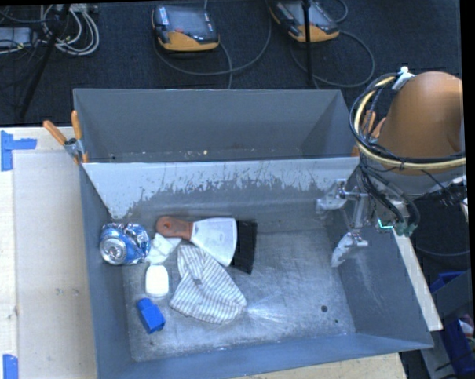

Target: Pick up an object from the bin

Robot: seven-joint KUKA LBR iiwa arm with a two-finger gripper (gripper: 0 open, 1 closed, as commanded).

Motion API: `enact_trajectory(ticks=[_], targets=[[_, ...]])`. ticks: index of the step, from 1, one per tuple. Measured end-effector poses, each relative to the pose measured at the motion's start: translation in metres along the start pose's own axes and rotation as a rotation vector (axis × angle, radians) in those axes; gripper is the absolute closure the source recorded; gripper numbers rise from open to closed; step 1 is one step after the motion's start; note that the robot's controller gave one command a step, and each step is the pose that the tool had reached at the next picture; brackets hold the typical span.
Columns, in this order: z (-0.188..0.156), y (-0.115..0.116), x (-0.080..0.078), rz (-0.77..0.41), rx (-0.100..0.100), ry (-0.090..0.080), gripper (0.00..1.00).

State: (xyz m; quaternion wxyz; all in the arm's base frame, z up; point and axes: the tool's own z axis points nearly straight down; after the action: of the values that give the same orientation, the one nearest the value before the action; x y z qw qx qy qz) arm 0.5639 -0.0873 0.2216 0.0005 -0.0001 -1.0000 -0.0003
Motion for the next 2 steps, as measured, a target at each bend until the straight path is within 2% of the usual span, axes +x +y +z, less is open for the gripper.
enact_trajectory(ticks=[1, 2], targets=[[0.009, 0.01, -0.007, -0.03, 0.003, -0.005, 0.0], [0.019, 0.07, -0.006, -0.093, 0.0, 0.004, 0.0]])
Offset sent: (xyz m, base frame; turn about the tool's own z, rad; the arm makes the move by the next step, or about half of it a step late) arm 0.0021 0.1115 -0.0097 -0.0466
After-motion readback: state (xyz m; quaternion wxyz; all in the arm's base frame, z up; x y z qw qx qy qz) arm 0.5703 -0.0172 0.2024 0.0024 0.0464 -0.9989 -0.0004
